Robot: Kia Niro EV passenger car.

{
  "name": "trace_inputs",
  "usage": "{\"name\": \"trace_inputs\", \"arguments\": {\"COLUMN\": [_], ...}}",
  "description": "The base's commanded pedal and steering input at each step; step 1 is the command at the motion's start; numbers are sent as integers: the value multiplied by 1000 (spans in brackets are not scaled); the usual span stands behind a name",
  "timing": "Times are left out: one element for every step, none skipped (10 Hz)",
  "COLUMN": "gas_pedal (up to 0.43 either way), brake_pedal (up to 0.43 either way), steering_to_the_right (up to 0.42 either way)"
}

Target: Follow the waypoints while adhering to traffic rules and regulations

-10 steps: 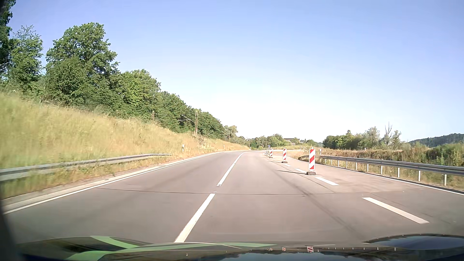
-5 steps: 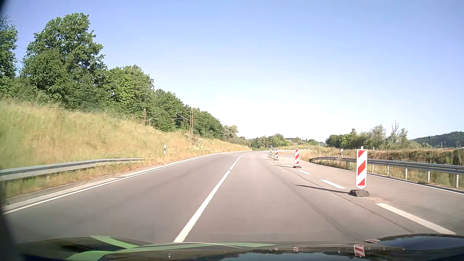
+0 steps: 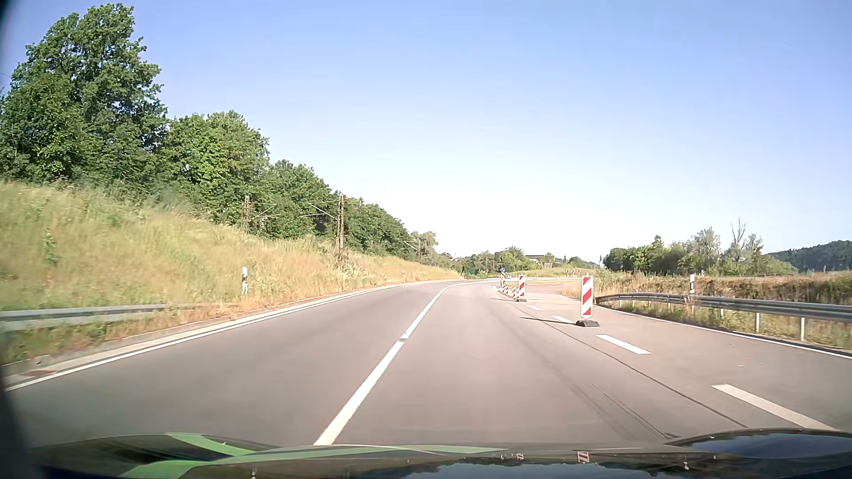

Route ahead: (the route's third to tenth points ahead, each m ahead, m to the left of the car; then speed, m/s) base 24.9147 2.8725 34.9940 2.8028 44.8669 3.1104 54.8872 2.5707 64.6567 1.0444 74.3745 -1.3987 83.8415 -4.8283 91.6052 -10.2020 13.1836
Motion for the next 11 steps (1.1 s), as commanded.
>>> {"name": "trace_inputs", "arguments": {"gas_pedal": [79, 79, 79, 79, 67, 47, 28, 0, 0, 0, 0], "brake_pedal": [0, 0, 0, 0, 0, 0, 0, 0, 0, 0, 0], "steering_to_the_right": [-1, -1, -1, -1, -1, -1, -1, -1, -1, -1, -1]}}
